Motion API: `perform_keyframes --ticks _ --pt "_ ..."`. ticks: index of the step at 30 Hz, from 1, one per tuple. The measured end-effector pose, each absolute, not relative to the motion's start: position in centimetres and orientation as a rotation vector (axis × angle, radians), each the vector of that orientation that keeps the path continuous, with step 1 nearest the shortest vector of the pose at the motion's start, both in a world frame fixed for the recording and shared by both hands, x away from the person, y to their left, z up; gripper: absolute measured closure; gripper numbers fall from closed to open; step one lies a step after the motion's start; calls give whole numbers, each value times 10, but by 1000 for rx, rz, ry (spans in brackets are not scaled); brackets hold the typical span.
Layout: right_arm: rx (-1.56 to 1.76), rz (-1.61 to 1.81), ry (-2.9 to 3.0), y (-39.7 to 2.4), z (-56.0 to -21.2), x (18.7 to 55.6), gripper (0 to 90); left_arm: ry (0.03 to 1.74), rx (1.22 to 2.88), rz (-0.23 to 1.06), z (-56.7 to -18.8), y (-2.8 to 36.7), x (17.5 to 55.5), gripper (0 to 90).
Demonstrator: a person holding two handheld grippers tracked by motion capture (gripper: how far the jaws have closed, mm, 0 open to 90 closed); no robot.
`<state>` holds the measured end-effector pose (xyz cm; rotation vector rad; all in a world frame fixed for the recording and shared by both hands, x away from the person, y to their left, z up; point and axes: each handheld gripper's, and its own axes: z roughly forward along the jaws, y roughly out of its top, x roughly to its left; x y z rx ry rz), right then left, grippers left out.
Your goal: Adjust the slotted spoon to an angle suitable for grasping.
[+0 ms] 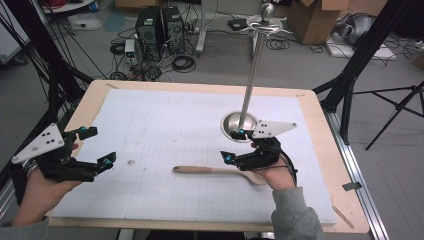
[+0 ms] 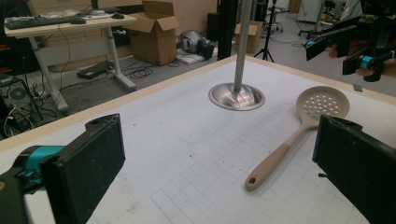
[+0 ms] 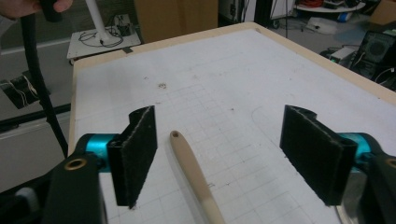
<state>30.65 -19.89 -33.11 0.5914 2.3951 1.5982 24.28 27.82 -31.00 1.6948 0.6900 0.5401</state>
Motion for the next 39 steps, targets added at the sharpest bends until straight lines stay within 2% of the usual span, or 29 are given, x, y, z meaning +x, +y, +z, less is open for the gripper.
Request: perform_keyframes --ticks 4,5,7,8,13,16,17,20,25,35,39 --pt "597 1587 2420 -196 -336 308 328 692 1700 539 -311 278 243 27" --pt "599 1576 2429 -195 -338 308 371 692 1701 538 -311 278 242 27" --pt "592 1573 2433 -194 -339 308 393 693 1699 539 -311 278 242 27" --pt "586 1560 2445 -191 -341 308 438 693 1700 538 -311 278 242 27" --pt "569 1532 2473 -186 -345 308 522 693 1705 538 -313 278 241 27" --pt "545 1519 2493 -181 -350 310 619 696 1709 538 -314 279 241 27" --pt "545 1519 2493 -181 -350 310 619 698 1711 538 -314 279 240 27" --pt "518 1488 2538 -175 -354 312 693 701 1714 540 -315 280 239 27" --pt "498 1453 2586 -165 -359 313 729 708 1720 539 -316 282 238 27" --pt "461 1405 2613 -152 -367 316 876 715 1718 554 -317 287 233 27" --pt "450 1400 2628 -149 -369 317 891 719 1723 553 -318 287 232 27"
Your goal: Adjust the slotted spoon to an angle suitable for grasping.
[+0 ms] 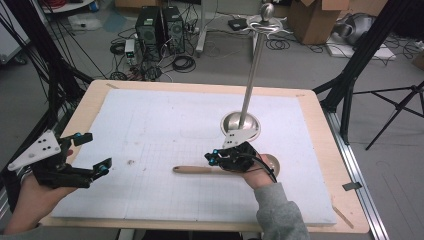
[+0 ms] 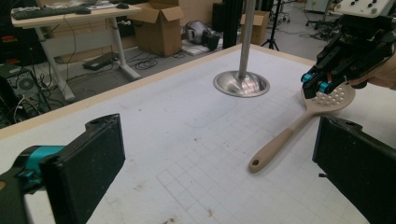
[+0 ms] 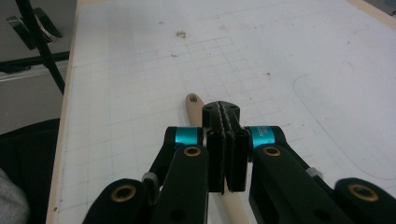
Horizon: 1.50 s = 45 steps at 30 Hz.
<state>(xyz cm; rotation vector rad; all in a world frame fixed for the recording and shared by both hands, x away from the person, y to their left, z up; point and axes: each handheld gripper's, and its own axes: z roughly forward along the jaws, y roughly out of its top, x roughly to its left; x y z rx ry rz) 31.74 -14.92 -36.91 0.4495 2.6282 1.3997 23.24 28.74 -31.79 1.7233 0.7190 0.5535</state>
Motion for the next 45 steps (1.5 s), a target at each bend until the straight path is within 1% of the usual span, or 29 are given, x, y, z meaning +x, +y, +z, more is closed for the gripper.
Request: perform_keyframes --ticks 14,22,29,33,45 --pt "398 1376 2722 -132 -390 325 893 714 1726 559 -320 289 229 27" --pt "292 1321 2777 -117 -402 325 893 716 1730 564 -321 292 226 27" --pt "317 1264 2836 -108 -414 329 893 731 1736 576 -322 295 225 27" --pt "317 1230 2863 -101 -423 331 892 741 1730 605 -323 296 225 27" --pt "343 1191 2884 -97 -434 336 893 741 1714 614 -320 300 222 27"
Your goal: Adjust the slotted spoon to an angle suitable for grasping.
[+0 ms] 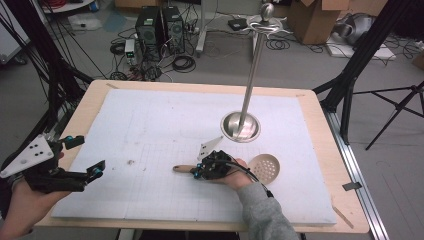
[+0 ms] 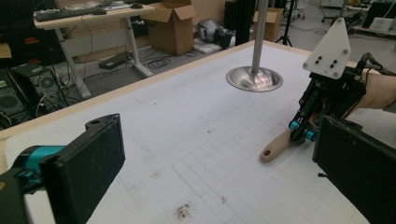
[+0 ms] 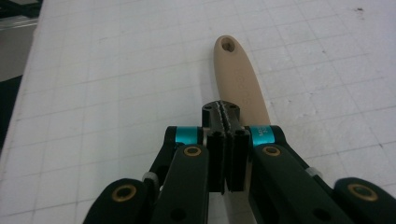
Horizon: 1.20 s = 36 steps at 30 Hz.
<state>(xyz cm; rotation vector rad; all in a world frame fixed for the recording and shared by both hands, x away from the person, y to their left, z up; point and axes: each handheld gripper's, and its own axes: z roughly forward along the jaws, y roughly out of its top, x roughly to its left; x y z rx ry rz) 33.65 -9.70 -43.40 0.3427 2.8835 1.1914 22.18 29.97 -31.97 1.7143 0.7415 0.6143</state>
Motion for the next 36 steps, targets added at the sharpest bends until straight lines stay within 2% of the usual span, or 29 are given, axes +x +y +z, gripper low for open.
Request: perform_keyframes --ticks 36 --pt "536 1201 2779 -107 -438 364 892 771 1714 622 -323 307 217 27"
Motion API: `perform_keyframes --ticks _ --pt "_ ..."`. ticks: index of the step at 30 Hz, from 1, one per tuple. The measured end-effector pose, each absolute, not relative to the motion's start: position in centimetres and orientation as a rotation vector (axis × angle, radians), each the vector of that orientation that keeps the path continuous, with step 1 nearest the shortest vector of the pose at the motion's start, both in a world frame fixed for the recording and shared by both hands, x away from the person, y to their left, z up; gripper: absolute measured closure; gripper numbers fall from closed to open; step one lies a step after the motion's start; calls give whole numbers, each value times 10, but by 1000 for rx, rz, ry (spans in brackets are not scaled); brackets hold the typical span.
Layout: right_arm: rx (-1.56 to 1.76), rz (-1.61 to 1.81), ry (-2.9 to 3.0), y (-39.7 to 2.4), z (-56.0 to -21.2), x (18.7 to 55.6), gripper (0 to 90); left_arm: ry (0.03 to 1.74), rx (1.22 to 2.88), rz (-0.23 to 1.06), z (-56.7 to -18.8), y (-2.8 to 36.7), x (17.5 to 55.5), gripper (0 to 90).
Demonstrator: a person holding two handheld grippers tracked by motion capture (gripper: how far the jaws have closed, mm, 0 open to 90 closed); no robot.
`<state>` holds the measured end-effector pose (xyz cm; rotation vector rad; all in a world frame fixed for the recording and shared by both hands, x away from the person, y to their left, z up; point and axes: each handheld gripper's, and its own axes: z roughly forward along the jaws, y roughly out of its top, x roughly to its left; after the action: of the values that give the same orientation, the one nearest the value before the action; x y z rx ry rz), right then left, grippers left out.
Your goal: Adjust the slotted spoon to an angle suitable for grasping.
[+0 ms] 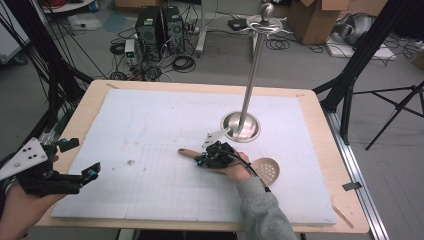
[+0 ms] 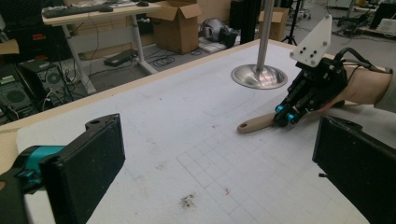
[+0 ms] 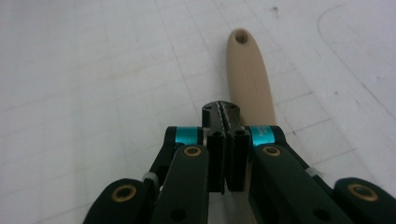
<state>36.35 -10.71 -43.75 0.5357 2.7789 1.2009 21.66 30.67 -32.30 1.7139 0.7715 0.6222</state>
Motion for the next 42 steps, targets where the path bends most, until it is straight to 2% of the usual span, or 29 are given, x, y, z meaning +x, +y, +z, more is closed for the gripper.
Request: perform_keyframes --ticks 7,11,18,31,42 --pt "516 1305 2713 -121 -413 357 891 773 1715 612 -323 305 221 27" --pt "560 1346 2673 -140 -396 350 845 758 1722 600 -324 300 226 27" --pt "578 1405 2584 -166 -378 342 671 744 1733 586 -324 293 233 27" --pt "570 1433 2552 -185 -364 335 171 741 1732 575 -325 291 237 27" --pt "630 1515 2489 -216 -353 334 121 747 1731 574 -325 292 238 27"
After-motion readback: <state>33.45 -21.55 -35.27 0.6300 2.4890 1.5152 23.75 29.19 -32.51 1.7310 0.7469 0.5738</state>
